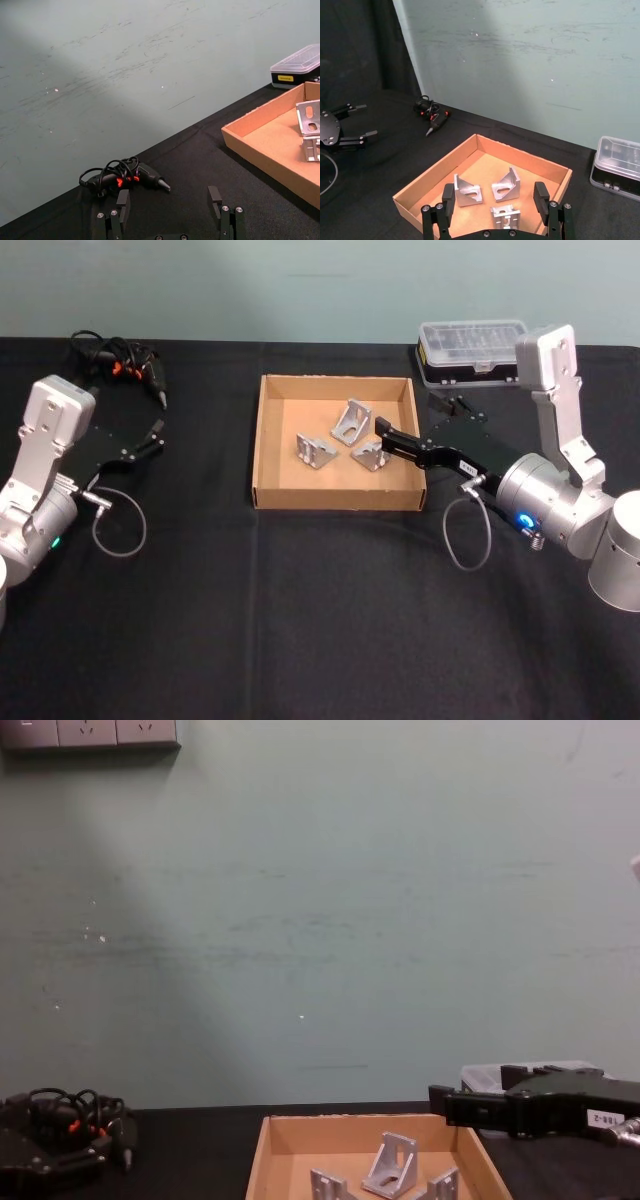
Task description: Use one hand to pick up the angle iron from the table and place it into the box.
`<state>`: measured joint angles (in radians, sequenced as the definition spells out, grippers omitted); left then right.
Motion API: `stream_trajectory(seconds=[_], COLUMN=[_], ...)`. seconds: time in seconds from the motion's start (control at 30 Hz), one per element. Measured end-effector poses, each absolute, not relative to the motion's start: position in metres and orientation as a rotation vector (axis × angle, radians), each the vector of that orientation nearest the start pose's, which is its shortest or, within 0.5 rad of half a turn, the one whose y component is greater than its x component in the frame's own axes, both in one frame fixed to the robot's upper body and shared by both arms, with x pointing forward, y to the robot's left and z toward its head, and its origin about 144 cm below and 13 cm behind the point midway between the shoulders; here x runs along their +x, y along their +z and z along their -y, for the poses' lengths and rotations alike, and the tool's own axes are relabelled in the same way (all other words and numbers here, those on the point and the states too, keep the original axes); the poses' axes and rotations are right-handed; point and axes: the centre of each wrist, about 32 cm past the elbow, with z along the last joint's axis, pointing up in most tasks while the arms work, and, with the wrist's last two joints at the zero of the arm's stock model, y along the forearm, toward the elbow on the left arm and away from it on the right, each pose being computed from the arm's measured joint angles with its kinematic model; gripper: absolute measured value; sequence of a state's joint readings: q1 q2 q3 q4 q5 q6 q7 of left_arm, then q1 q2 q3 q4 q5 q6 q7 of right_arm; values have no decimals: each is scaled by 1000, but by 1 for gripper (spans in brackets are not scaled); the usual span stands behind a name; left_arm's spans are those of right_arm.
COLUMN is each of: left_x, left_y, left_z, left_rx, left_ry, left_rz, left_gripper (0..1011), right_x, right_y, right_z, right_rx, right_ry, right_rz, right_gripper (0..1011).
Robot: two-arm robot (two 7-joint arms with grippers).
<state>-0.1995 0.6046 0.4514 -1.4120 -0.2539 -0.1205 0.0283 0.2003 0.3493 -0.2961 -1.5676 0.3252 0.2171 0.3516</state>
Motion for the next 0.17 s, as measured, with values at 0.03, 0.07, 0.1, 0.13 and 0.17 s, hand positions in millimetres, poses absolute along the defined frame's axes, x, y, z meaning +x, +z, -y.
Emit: stream_trajectory(seconds=[0.03,0.07,0.1,0.13,0.17], left_x=[489,489,489,489,489], left_y=[1140,1140,1140,1140,1140], left_z=[-310,-310,-310,-310,-310], left_rx=[304,304,304,304,304], left_ry=[1248,1248,1248,1248,1248], left_rz=[285,285,285,285,285], left_gripper=[1011,1011,1011,1011,1011], right_x=[502,502,502,502,502], right_y=[1193,1193,1193,1193,1193], right_z=[240,240,240,240,240], right_rx=[-139,-139,-139,-139,-139], right_ry=[-950,-950,-950,-950,-950], right_rz=[-52,-52,-52,-52,-52], right_gripper=[1003,1003,1003,1003,1003])
